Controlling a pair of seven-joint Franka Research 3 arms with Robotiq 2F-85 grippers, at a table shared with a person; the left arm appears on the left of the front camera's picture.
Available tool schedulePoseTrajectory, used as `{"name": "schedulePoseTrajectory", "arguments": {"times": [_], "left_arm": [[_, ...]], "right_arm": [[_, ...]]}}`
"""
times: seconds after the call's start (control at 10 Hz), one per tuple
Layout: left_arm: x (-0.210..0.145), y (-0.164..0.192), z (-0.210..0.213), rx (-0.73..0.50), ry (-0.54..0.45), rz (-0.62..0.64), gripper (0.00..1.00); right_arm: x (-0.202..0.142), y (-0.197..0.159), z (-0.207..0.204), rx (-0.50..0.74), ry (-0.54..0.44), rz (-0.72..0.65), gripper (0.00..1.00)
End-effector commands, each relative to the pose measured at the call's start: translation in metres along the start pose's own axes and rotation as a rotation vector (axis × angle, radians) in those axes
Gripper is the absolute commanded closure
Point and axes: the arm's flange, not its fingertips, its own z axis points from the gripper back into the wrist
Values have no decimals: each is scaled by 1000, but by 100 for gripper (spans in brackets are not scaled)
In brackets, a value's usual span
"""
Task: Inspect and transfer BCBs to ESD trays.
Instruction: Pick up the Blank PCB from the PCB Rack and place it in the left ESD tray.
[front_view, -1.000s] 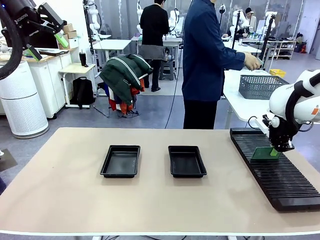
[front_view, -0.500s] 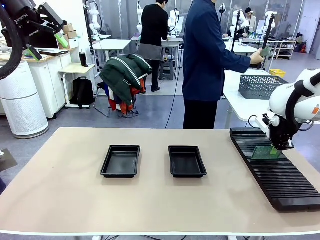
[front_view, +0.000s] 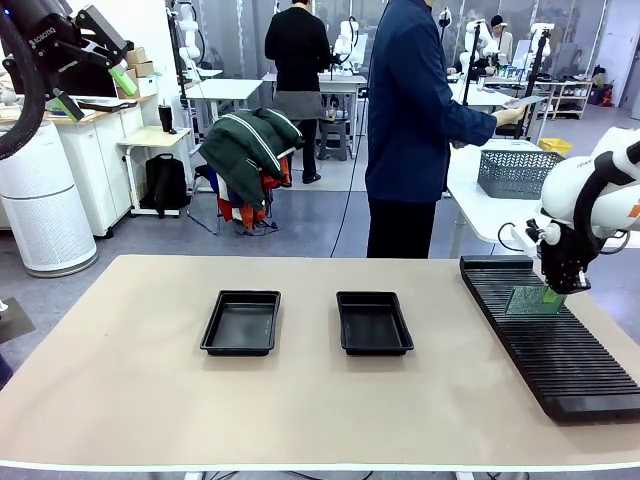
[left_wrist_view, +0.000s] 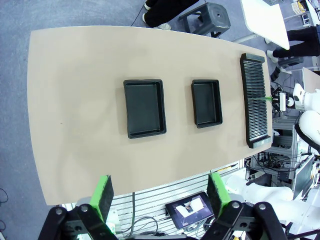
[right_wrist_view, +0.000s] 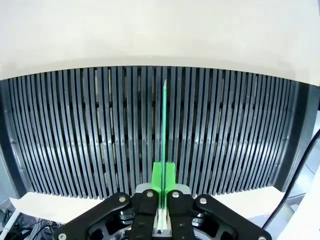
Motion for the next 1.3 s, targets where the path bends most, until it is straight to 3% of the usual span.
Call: {"name": "schedulePoseTrajectory", "arguments": {"times": [0.0,0.6,1.2], "left_arm": [[-2,1,0,0,-7,1,0],[-2,1,0,0,-7,1,0],[-2,1,0,0,-7,1,0]], "right_arm": [[6,2,23,-1,16,-22,100],[9,27,130,-19,-27,-61,100],[6,34,159,-68,-35,-58,100]]}}
